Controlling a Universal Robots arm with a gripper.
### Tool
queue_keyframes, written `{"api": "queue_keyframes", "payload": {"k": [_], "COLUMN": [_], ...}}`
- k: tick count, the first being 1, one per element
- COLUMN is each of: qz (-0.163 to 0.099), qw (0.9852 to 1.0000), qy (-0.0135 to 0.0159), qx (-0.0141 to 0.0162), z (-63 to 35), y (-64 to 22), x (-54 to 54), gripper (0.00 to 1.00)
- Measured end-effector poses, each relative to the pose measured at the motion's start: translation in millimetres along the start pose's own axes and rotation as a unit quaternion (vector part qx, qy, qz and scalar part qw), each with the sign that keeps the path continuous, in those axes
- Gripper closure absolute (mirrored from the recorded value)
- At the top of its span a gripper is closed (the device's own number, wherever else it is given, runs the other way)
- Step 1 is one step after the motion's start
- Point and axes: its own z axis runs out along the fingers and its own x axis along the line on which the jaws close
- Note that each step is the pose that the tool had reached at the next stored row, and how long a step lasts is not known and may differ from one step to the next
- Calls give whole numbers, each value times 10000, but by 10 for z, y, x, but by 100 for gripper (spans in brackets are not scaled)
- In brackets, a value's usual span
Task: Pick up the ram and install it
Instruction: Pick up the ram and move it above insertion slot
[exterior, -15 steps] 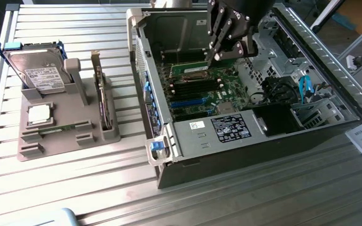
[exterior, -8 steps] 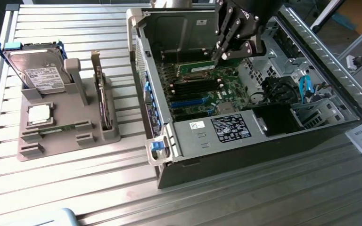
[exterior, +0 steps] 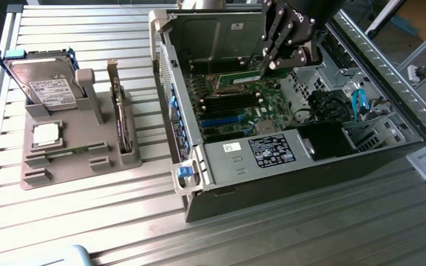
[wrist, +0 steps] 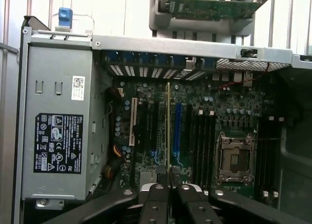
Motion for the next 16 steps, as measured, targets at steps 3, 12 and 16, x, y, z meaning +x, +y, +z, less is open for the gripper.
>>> {"api": "queue_keyframes", "payload": {"k": [3, 12, 16], "qz": [0, -1, -1], "qw": [10000, 10000, 10000], "qy": [-5, -29, -34], "qx": [0, 2, 2], "z": [-2, -12, -14], "y": [-59, -331, -395], "x": [3, 19, 22], "gripper": [88, 88, 88]}}
